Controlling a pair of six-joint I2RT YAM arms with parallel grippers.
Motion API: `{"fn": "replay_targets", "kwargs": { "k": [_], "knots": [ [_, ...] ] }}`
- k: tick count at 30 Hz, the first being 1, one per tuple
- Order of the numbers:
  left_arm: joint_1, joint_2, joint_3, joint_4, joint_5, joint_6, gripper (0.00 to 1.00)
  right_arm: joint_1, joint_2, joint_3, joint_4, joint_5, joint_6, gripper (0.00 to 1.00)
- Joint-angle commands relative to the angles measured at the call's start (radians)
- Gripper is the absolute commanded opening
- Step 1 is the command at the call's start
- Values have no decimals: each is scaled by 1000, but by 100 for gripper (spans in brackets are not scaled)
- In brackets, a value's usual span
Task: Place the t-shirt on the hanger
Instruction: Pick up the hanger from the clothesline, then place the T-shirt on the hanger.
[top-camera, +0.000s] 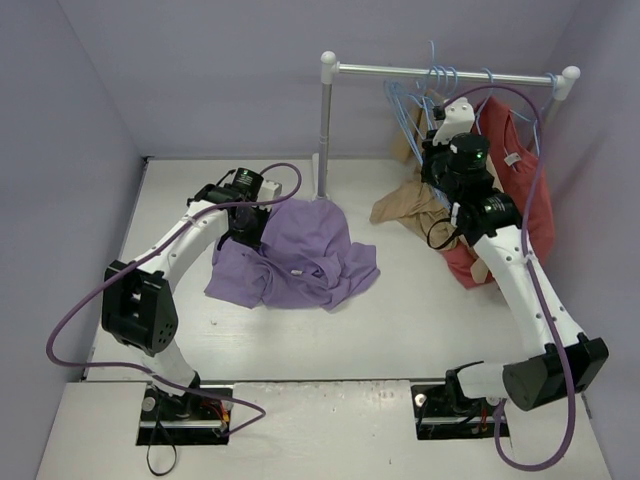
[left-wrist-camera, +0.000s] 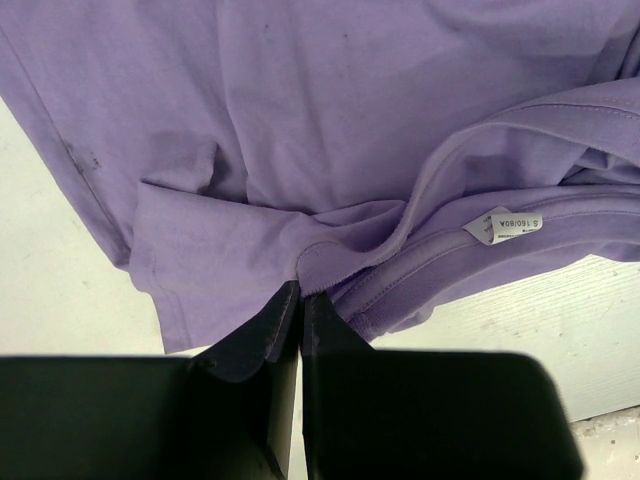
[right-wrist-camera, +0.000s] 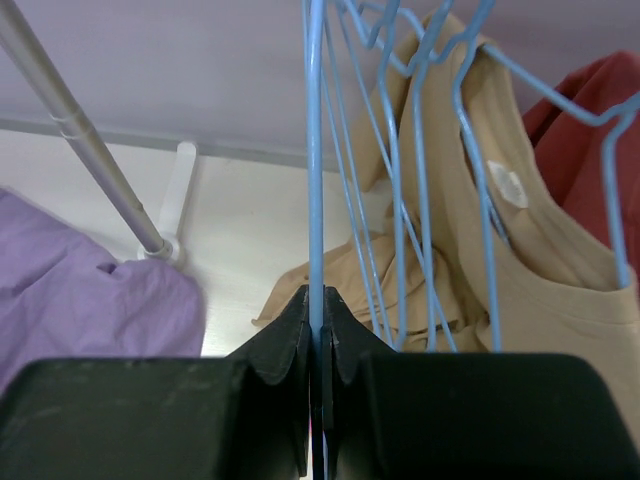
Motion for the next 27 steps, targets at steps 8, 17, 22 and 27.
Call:
{"fn": "replay_targets", "kwargs": {
  "k": [8,17,22,27],
  "knots": [
    [-1,-4,10,19,-14,-8,0,15,-158,-94,77,-89,-1,0],
    [-7,17,57,14,-20,35,0,25,-442,-380,55,-374,-13,0],
    [-6,6,98,1,-35,72,0,27,-568,-456,-13,-550,-15,0],
    [4,-5,151,-26,-81,129,0,32,-614,-528,-27,-680,9,0]
  ]
}}
